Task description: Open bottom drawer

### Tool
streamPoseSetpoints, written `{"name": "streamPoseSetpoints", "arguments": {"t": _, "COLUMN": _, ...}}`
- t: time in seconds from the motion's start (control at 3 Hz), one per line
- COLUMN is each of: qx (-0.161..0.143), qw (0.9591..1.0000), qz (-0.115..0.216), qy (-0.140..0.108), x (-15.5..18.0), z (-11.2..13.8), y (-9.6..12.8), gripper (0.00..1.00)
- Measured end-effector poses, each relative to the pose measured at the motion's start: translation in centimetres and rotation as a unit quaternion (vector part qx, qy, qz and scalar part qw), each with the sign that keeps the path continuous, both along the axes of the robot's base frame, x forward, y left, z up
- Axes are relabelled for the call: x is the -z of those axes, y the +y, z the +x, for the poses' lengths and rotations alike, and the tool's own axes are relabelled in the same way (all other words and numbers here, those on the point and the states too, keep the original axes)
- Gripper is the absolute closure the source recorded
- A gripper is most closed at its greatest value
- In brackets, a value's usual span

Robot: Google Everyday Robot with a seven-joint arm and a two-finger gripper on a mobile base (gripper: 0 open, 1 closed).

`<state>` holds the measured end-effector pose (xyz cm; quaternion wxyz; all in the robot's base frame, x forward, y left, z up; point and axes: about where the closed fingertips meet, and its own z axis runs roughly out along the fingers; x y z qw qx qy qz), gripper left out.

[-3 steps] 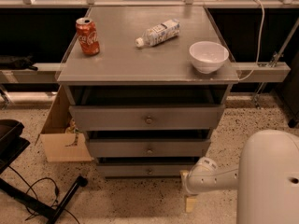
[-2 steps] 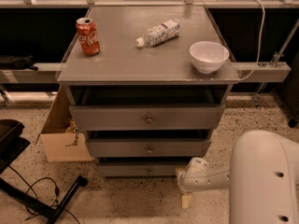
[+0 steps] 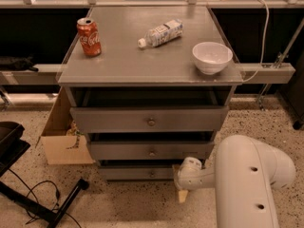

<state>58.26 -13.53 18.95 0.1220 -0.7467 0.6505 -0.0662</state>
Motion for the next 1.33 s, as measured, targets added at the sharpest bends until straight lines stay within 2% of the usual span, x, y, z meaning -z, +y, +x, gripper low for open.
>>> {"name": "streamPoseSetpoints", "arguments": {"t": 0.33, "qx": 0.007, "qw": 0.9999, "qz": 0.007, "qy": -0.007, "x": 0.9, "z": 2.3, "y": 0.8, "gripper": 0.00}}
{"name": "streamPoseSetpoints", "arguments": {"t": 1.0, "qx": 0.064, "qw": 0.9975, "qz": 0.029, "qy": 0.004, "x": 2.8, "z": 5.2, "y": 2.2, "gripper": 0.00}}
{"name": "streamPoseSetpoints", "arguments": {"t": 1.33, "qx": 0.090, "qw": 0.9947, "qz": 0.047, "qy": 0.014, "x": 3.9, "z": 5.6, "y": 2.6, "gripper": 0.19}}
